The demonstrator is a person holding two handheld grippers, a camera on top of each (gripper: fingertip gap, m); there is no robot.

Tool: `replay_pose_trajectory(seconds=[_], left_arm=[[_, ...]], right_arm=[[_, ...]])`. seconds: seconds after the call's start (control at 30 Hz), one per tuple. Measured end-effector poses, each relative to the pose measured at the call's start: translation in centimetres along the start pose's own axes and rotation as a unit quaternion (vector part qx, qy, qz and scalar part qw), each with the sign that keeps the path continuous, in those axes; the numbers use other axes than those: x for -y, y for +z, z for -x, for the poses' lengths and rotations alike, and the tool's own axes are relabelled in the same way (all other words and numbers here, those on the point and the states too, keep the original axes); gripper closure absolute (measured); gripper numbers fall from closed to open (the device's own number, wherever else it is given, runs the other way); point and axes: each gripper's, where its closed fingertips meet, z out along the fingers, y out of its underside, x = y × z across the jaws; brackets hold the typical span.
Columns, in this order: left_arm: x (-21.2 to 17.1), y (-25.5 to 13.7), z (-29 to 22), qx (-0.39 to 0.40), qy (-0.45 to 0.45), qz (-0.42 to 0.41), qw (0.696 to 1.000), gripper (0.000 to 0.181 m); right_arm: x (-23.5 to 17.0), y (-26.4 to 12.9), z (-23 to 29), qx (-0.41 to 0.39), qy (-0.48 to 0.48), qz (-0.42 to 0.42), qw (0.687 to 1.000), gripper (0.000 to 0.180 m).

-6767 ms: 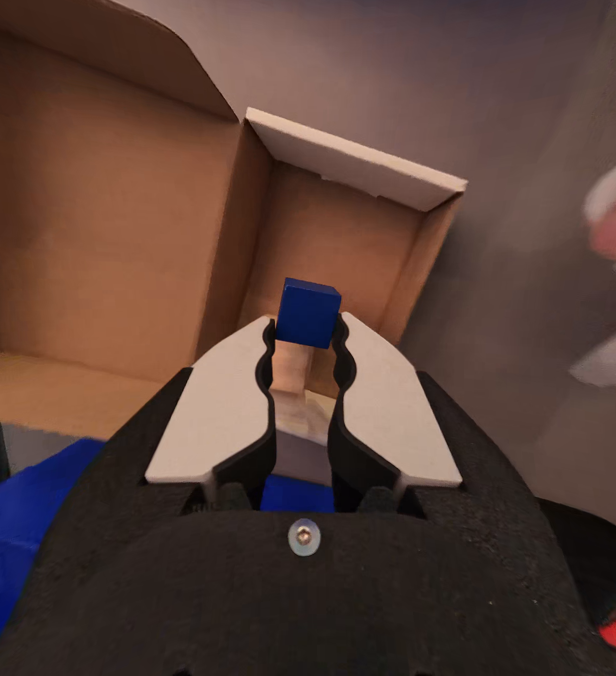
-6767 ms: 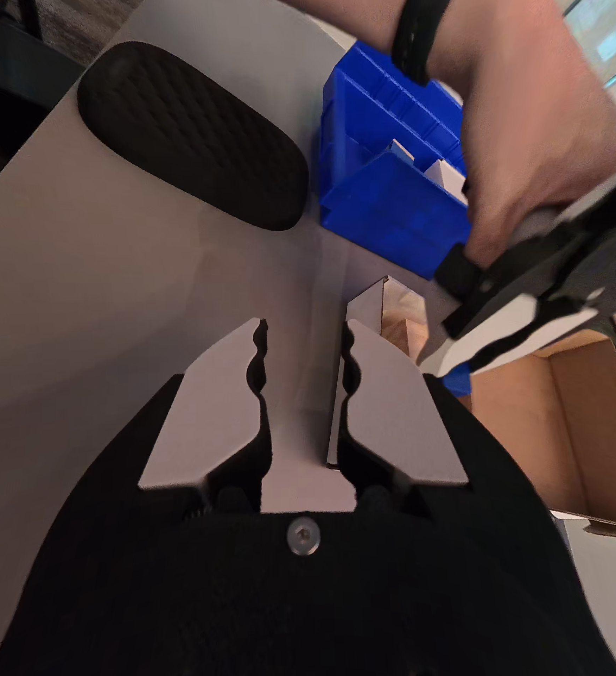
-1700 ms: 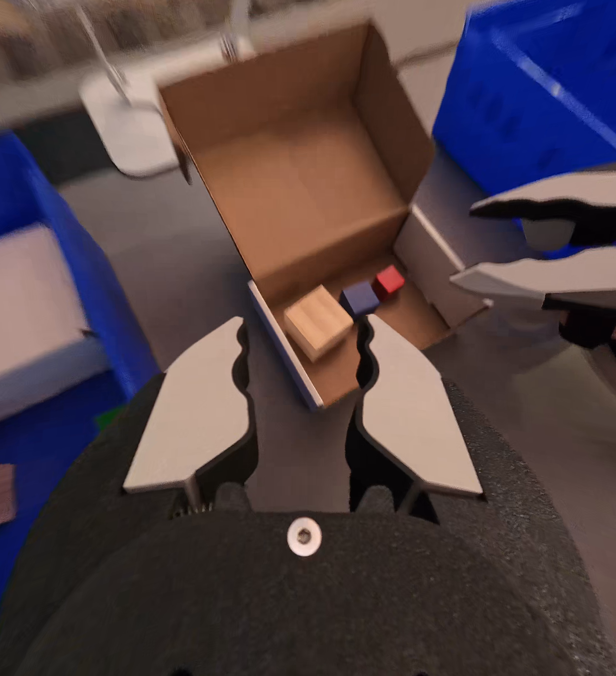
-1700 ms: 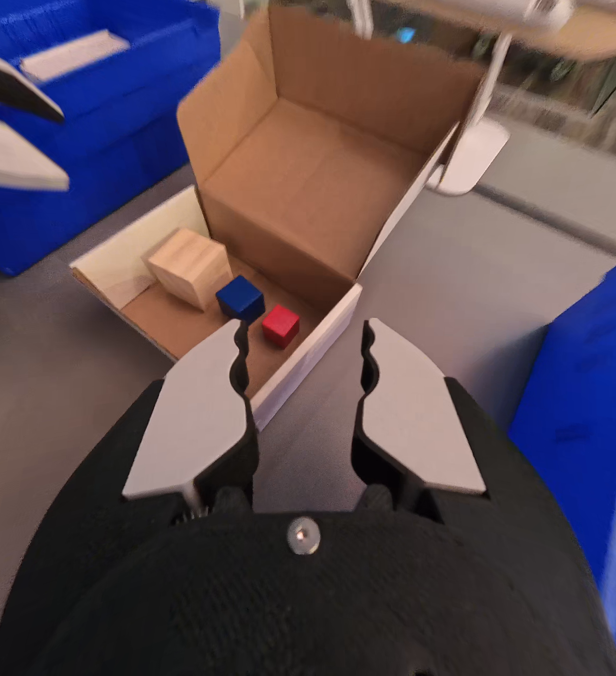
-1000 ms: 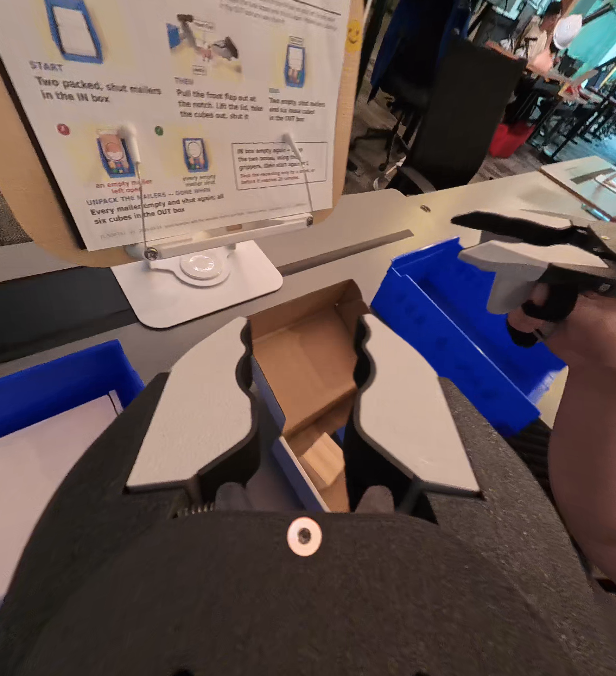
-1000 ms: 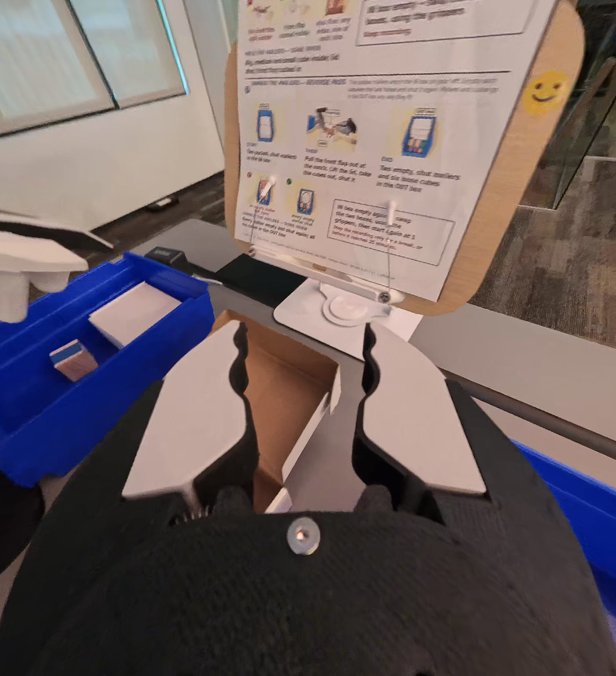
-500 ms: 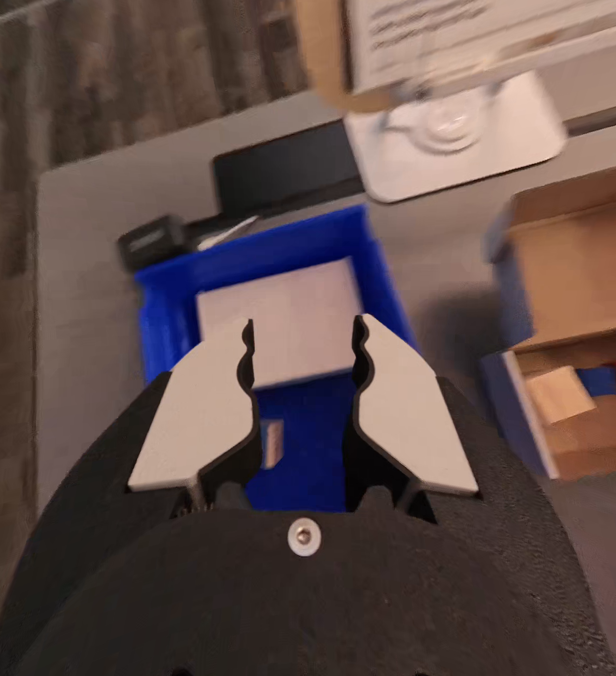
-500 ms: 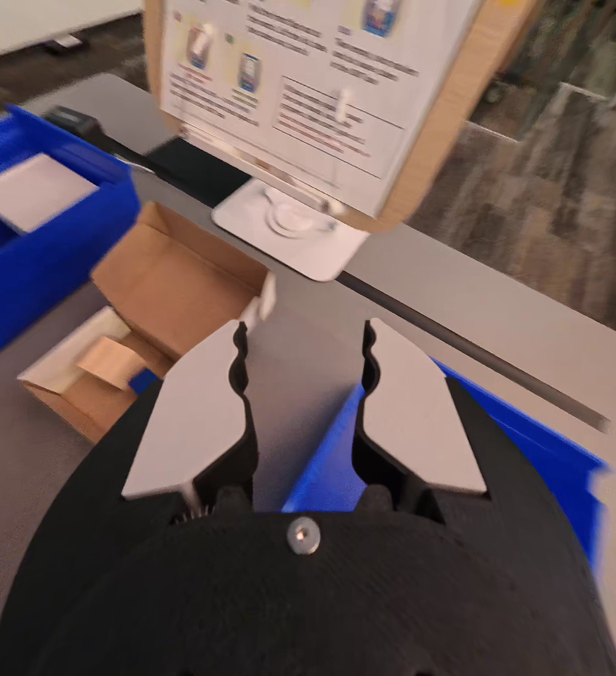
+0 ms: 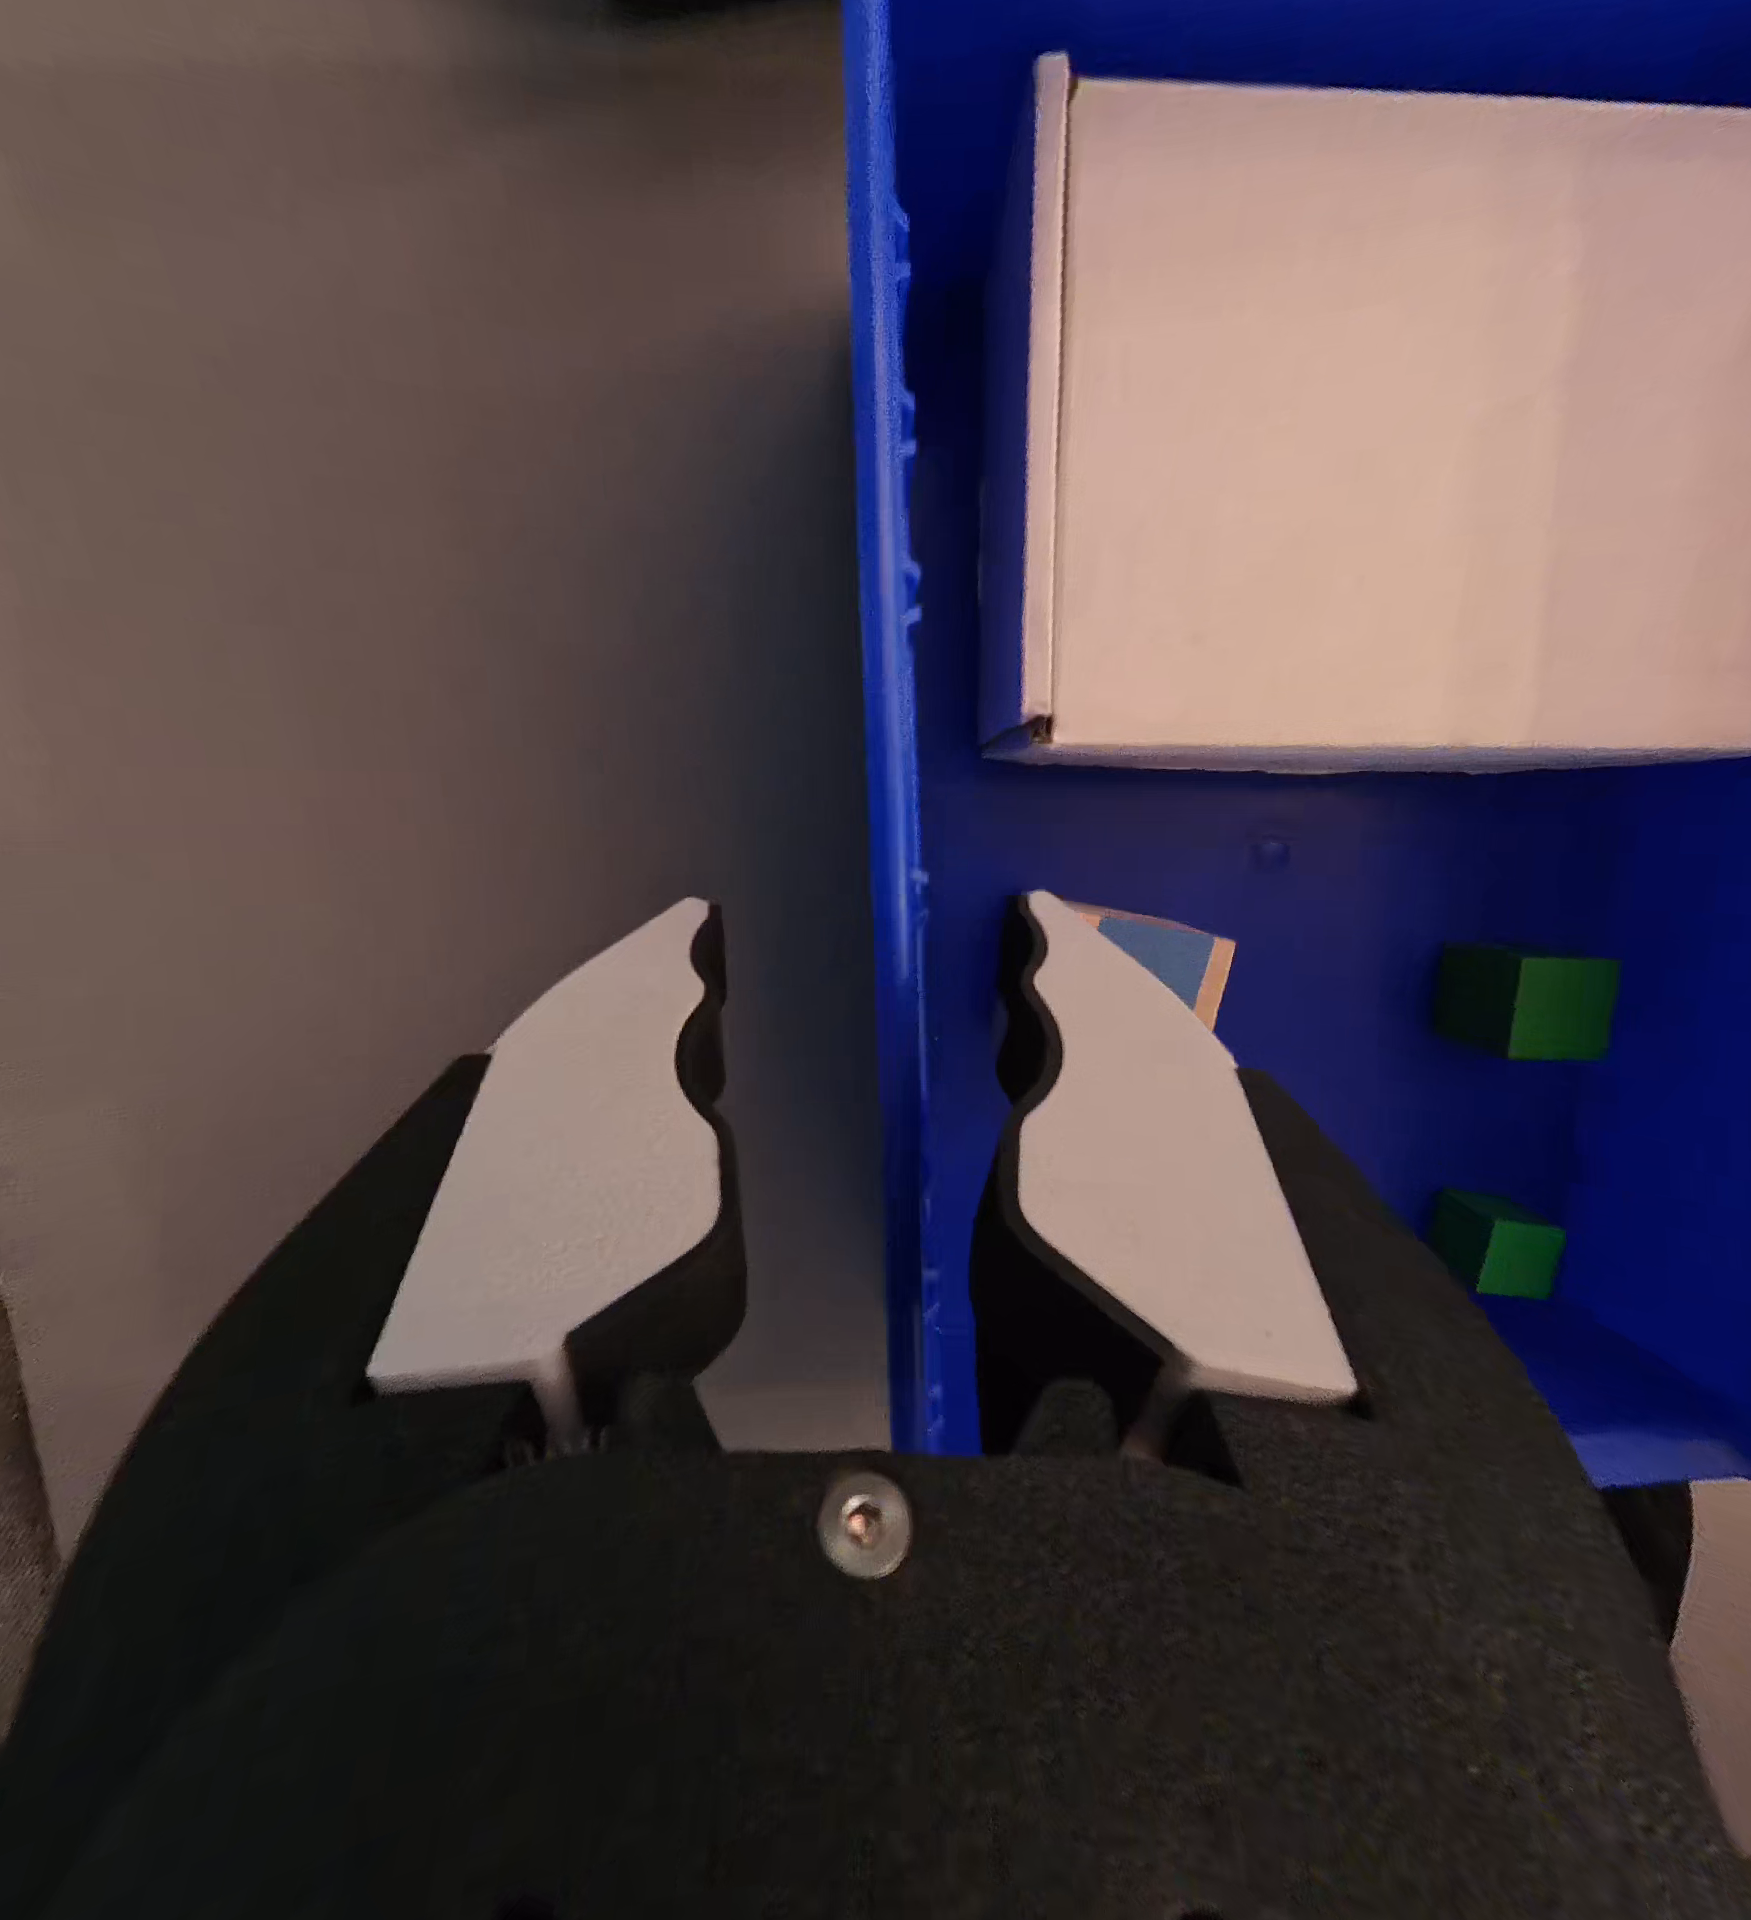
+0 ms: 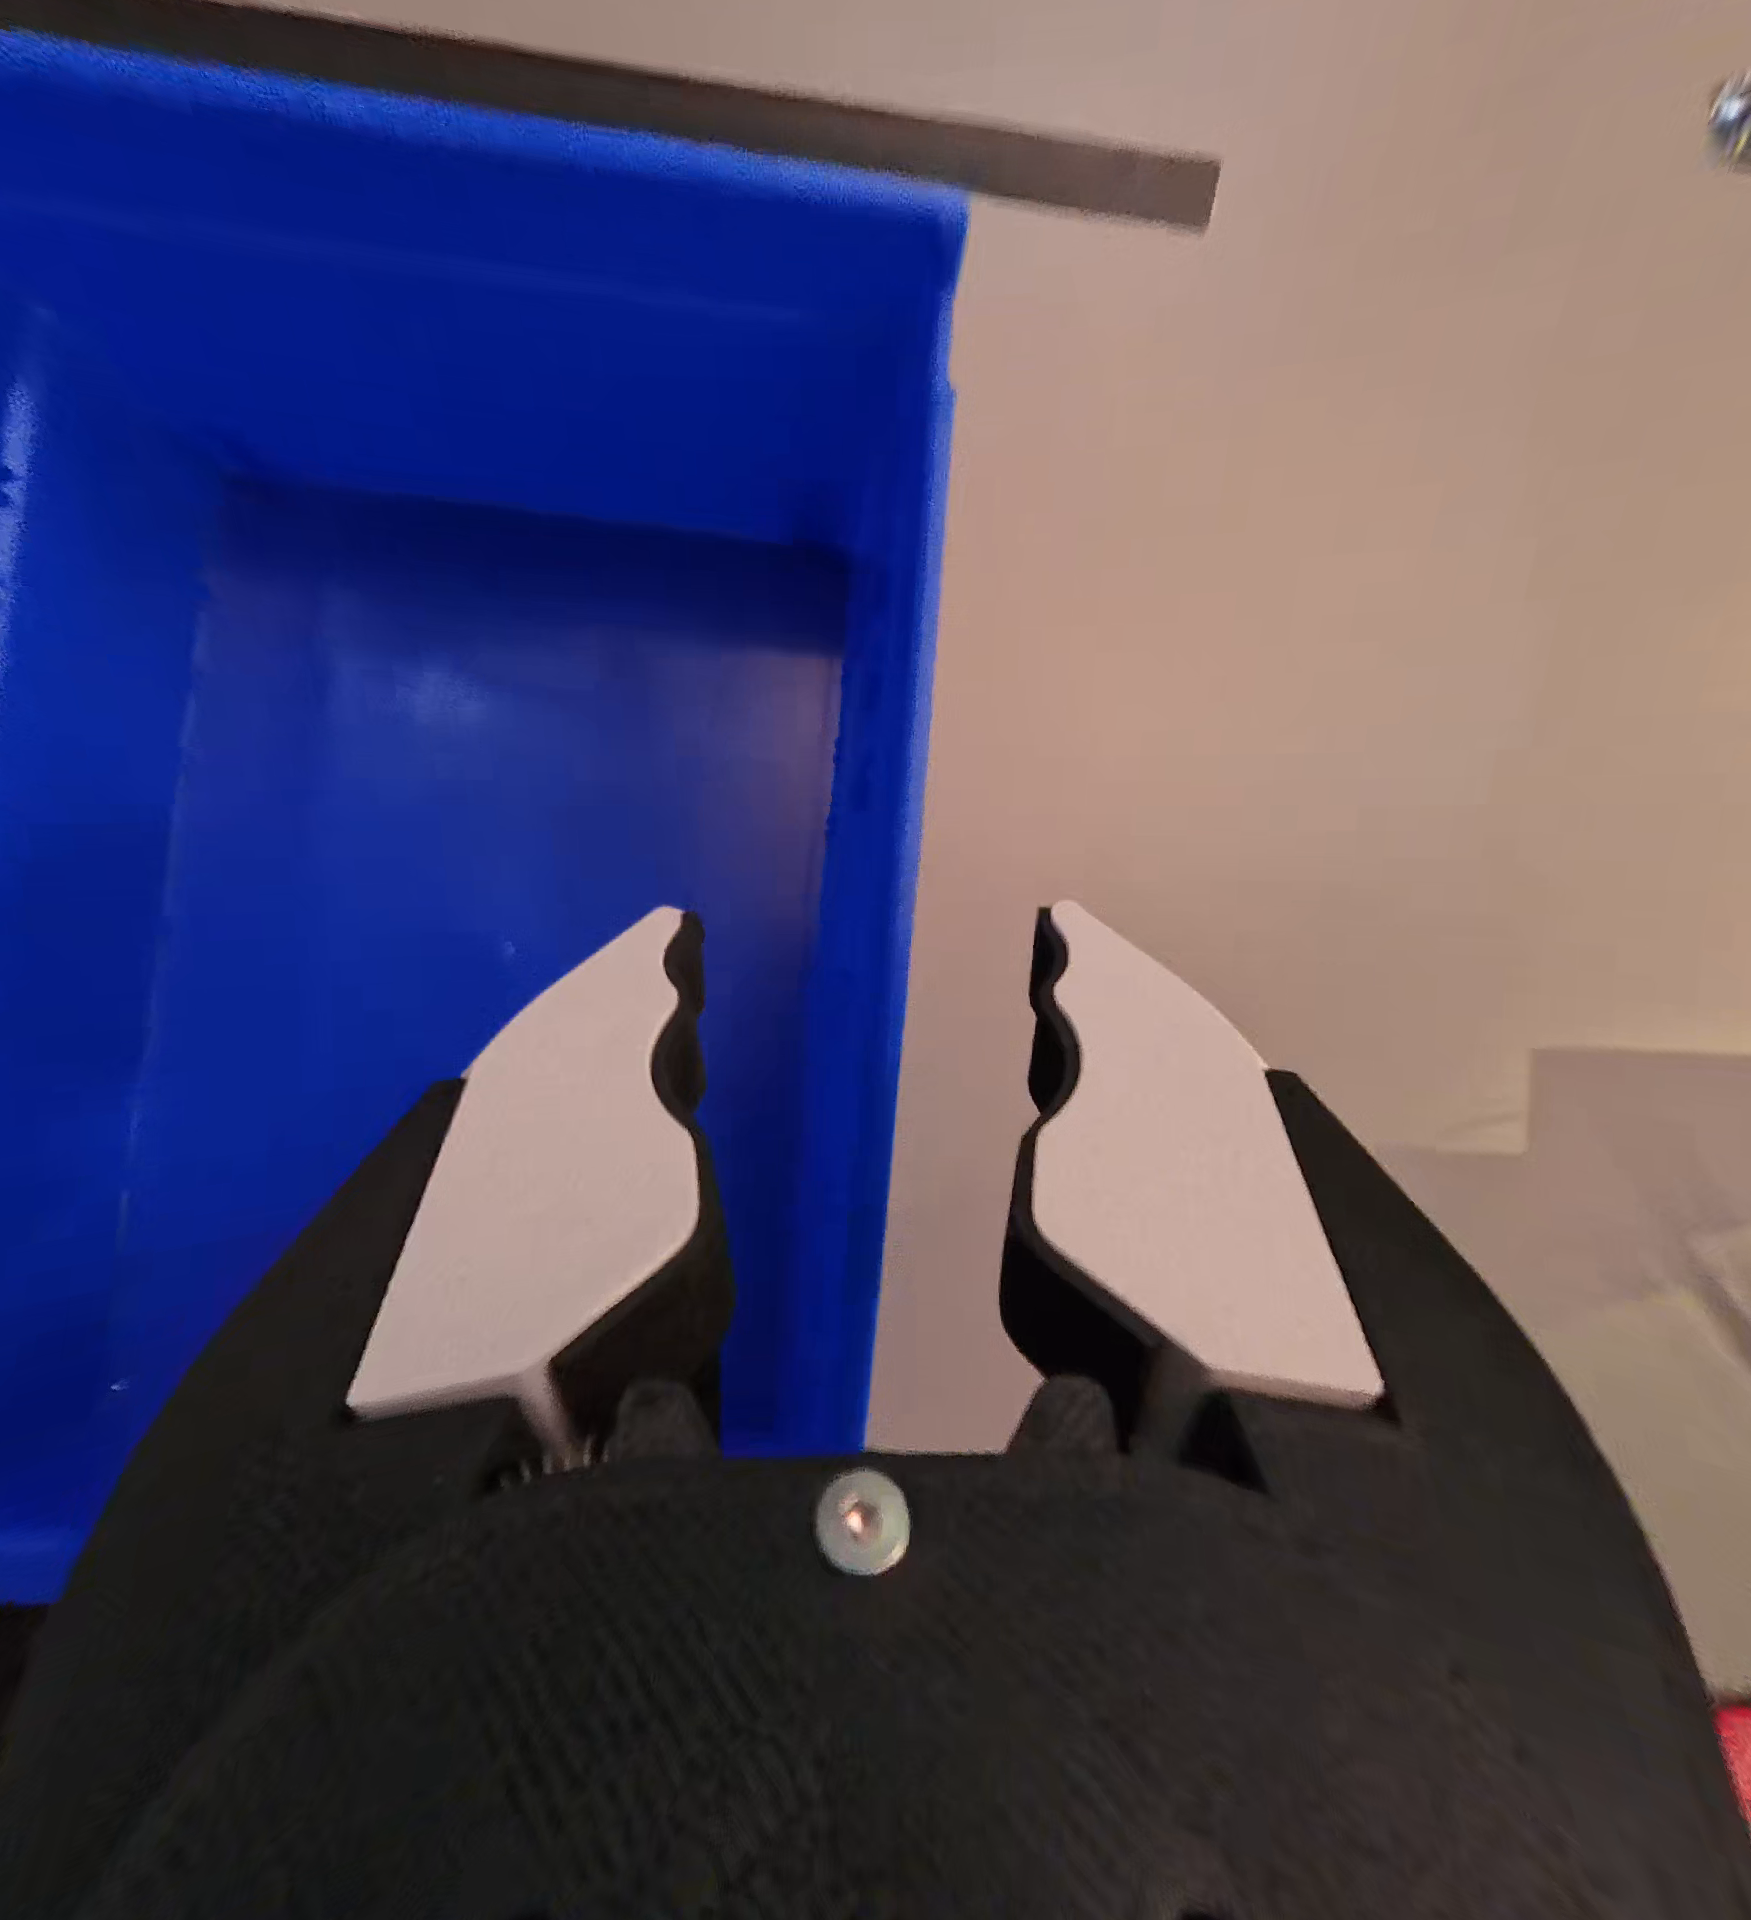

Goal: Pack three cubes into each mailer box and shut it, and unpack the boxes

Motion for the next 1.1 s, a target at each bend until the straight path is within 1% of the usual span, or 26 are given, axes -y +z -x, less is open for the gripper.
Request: replay_pose_trajectory(seconds=[0.07, 0.17, 0.23, 0.27, 0.3, 0.33, 0.47, 0.57, 0.7, 0.87, 1.03, 1.1], left_arm=[[-0.2, 0.9, -0.1, 0.010, 0.006, 0.023, 1.000, 0.133], [-0.8, 1.6, 0.1, 0.026, 0.007, 0.052, 0.998, 0.144], [-0.7, 1.6, 0.1, 0.020, -0.002, 0.052, 0.998, 0.156], [-0.8, 1.6, -0.2, 0.006, -0.013, 0.054, 0.998, 0.160], [-0.8, 1.6, -0.7, -0.016, -0.026, 0.057, 0.998, 0.172], [-0.8, 1.7, -0.9, -0.029, -0.037, 0.062, 0.997, 0.175], [-0.2, 1.9, -0.3, -0.033, -0.060, 0.050, 0.996, 0.175], [0.0, 1.9, 0.7, -0.017, -0.066, 0.041, 0.997, 0.175], [-0.2, 1.7, 1.9, -0.009, -0.085, 0.036, 0.996, 0.175], [-0.1, 1.8, 2.1, -0.001, -0.066, 0.037, 0.997, 0.175], [0.0, 1.9, 2.1, -0.002, -0.065, 0.036, 0.997, 0.175], [0.2, 1.9, 2.2, 0.004, -0.061, 0.035, 0.997, 0.172]], right_arm=[[-0.8, 0.9, -0.6, -0.011, 0.019, 0.029, 0.999, 0.123], [-1.5, 1.8, -0.4, 0.000, 0.039, 0.056, 0.998, 0.141], [-2.0, 2.1, 0.3, 0.024, 0.043, 0.071, 0.996, 0.159], [-2.2, 2.2, 0.4, 0.031, 0.048, 0.078, 0.995, 0.164], [-2.4, 2.3, 0.3, 0.032, 0.056, 0.083, 0.994, 0.168], [-2.4, 2.4, 0.4, 0.041, 0.070, 0.083, 0.993, 0.169], [-2.3, 2.6, 0.5, 0.080, 0.141, 0.077, 0.984, 0.172], [-2.2, 2.6, 0.2, 0.089, 0.160, 0.069, 0.981, 0.171], [-2.4, 2.6, -1.2, 0.064, 0.169, 0.065, 0.981, 0.172], [-2.5, 2.5, -1.6, 0.062, 0.171, 0.061, 0.981, 0.172], [-2.7, 2.5, -2.1, 0.051, 0.164, 0.062, 0.983, 0.172], [-2.7, 2.5, -2.2, 0.050, 0.157, 0.063, 0.984, 0.172]])
